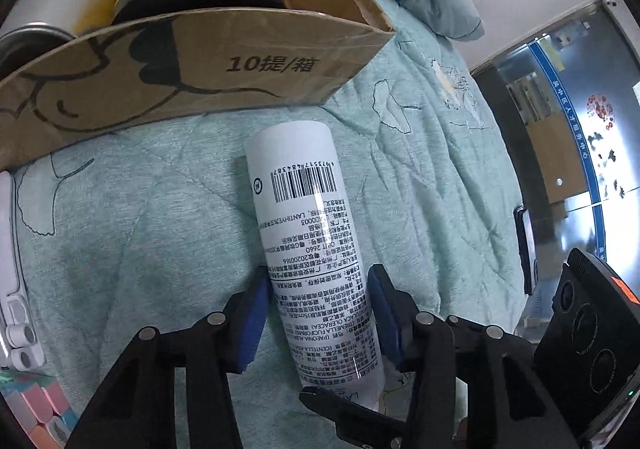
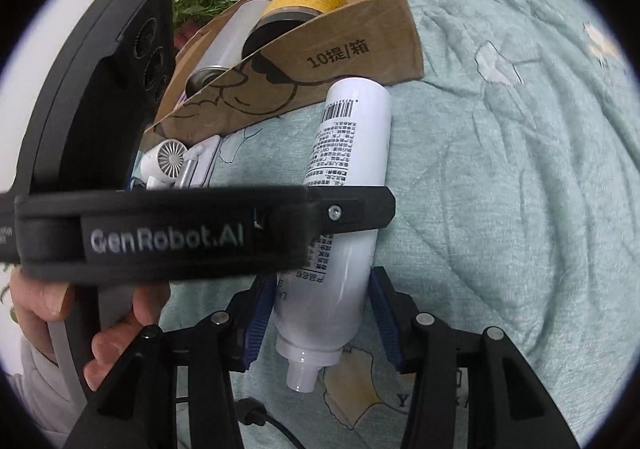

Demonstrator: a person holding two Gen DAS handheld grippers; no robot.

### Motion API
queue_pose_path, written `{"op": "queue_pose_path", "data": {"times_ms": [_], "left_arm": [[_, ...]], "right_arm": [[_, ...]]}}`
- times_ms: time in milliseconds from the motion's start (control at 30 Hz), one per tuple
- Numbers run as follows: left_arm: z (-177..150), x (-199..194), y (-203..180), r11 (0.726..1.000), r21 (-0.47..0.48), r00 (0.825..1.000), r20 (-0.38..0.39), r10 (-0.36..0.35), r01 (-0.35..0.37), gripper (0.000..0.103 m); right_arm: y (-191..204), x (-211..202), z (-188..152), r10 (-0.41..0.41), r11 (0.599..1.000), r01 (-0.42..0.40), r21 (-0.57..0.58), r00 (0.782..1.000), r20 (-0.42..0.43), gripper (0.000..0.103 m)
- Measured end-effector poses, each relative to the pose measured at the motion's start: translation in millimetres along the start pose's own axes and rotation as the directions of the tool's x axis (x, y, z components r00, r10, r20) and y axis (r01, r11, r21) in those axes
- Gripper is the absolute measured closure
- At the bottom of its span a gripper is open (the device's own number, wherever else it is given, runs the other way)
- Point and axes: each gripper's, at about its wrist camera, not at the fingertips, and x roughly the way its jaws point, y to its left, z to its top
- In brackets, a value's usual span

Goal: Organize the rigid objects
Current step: 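Carry the spray bottle into the box and stand it beside the jar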

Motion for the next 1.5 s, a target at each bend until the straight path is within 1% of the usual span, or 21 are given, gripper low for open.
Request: {"op": "queue_pose_path", "data": {"times_ms": [100, 167, 233, 300, 433, 533, 600, 767, 900, 1033, 1133, 1200, 1267, 1400, 1467, 1500], "left_arm": [[0, -5, -2, 1.0, 0.011, 1.0, 0.011, 0.01, -0.01, 0.057], [-4, -15, -4, 1.0, 0.023, 0.999, 0.035, 0.015, -0.016, 0.057], [-6, -31, -15, 0.998, 0.056, 0.996, 0.082, 0.022, -0.027, 0.057], [-7, -49, -23, 0.997, 0.077, 0.992, 0.122, 0.018, -0.027, 0.058], [0, -95, -42, 0.992, 0.123, 0.977, 0.215, -0.004, -0.023, 0.06], [9, -124, -55, 0.986, 0.167, 0.965, 0.263, -0.026, -0.019, 0.061], [18, -134, -63, 0.982, 0.187, 0.958, 0.285, -0.022, -0.033, 0.061], [43, -161, -80, 0.973, 0.222, 0.934, 0.356, -0.017, -0.067, 0.061], [65, -177, -84, 0.968, 0.235, 0.923, 0.385, -0.014, -0.083, 0.061], [97, -183, -81, 0.971, 0.224, 0.918, 0.397, -0.016, -0.08, 0.062], [118, -178, -80, 0.972, 0.217, 0.914, 0.406, -0.011, -0.085, 0.062], [130, -173, -77, 0.974, 0.208, 0.914, 0.405, 0.002, -0.094, 0.062], [143, -164, -70, 0.977, 0.19, 0.917, 0.398, 0.01, -0.093, 0.062], [168, -145, -54, 0.984, 0.159, 0.925, 0.381, 0.009, -0.075, 0.062], [180, -134, -45, 0.987, 0.146, 0.931, 0.364, 0.007, -0.065, 0.062], [187, -125, -40, 0.989, 0.138, 0.938, 0.347, 0.004, -0.055, 0.062]], "right_arm": [[4, 0, 1, -0.012, 1.0, 0.012, -0.017, 1.0, -0.006, 0.056], [8, -1, 3, -0.01, 1.0, 0.01, -0.022, 1.0, 0.0, 0.056], [16, -8, 6, -0.009, 0.999, 0.01, -0.041, 1.0, 0.025, 0.056], [24, -22, 9, -0.006, 0.998, 0.011, -0.068, 0.998, 0.069, 0.056], [41, -47, 20, 0.002, 0.992, 0.016, -0.127, 0.99, 0.144, 0.057], [50, -61, 37, -0.025, 0.985, 0.057, -0.165, 0.981, 0.193, 0.059], [54, -68, 49, -0.026, 0.981, 0.067, -0.181, 0.975, 0.22, 0.059], [59, -84, 78, -0.017, 0.972, 0.08, -0.22, 0.962, 0.273, 0.06], [54, -91, 106, -0.001, 0.967, 0.075, -0.243, 0.957, 0.289, 0.059], [53, -90, 130, 0.001, 0.962, 0.076, -0.262, 0.959, 0.282, 0.06], [48, -86, 151, 0.006, 0.962, 0.068, -0.265, 0.963, 0.269, 0.059], [42, -80, 160, 0.013, 0.965, 0.054, -0.258, 0.968, 0.251, 0.059], [36, -70, 171, 0.012, 0.966, 0.048, -0.254, 0.973, 0.229, 0.059], [27, -50, 187, -0.013, 0.964, 0.067, -0.258, 0.978, 0.208, 0.059], [20, -39, 193, -0.016, 0.966, 0.067, -0.249, 0.98, 0.2, 0.059], [17, -36, 195, -0.019, 0.968, 0.067, -0.243, 0.981, 0.193, 0.059]]}}
